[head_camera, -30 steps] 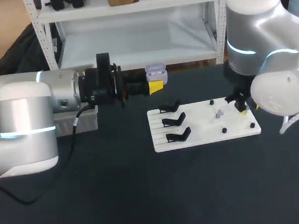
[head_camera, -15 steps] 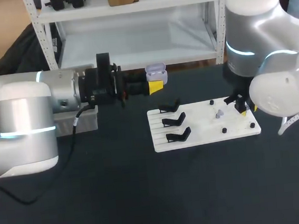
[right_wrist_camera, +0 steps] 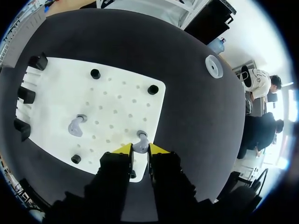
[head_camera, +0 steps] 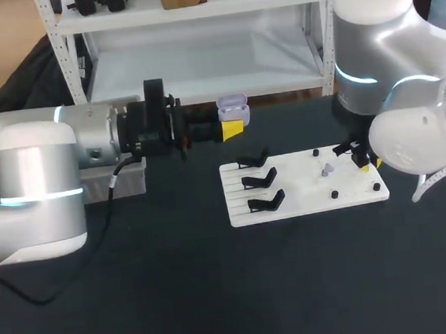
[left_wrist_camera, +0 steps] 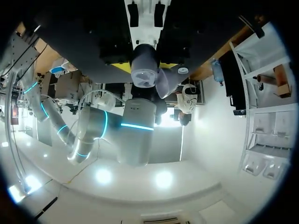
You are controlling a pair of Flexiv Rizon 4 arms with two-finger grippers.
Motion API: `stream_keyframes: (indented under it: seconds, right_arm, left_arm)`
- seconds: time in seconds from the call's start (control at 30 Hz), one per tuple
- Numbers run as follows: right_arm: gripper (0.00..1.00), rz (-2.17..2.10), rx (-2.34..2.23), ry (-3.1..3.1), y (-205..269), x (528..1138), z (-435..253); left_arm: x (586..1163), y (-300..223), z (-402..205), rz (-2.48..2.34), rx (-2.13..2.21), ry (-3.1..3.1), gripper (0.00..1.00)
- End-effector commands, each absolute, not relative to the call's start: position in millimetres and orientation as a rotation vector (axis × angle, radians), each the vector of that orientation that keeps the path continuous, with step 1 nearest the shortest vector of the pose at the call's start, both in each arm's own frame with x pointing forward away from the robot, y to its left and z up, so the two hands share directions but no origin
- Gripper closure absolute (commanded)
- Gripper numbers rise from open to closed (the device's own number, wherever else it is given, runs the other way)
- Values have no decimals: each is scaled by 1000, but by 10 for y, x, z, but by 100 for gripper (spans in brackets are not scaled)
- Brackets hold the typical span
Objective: Pick up each earbud case from the left stands, insert the matching earbuds, close the lid, and place the case in the box.
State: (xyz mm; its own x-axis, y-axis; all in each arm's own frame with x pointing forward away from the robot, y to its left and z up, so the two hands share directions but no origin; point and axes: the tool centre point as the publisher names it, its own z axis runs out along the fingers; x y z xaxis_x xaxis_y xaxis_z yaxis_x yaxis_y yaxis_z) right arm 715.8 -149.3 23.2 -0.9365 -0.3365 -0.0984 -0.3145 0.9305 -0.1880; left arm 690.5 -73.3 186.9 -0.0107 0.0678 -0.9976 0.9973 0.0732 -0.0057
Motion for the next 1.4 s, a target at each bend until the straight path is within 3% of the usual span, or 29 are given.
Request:
stream_keyframes:
  seconds: [0.03,0.4,0.8,1.4]
  right_arm:
    - [100,-261,-498,2964,-1485,7169,221]
    - [100,-188,-379,2911,-1463,6947,678]
    - [100,-51,-390,2867,-957,6309,1114]
    - [100,24,-462,2892,-659,5942,1267]
  left_arm:
    - [6901,-730,1865,-1127,1198,1297,100]
    - [6901,-730,1865,-1127,1198,1297,100]
    - [6901,-730,1865,-1127,1198,1297,100]
    - [6901,-730,1865,-1127,1198,1297,100]
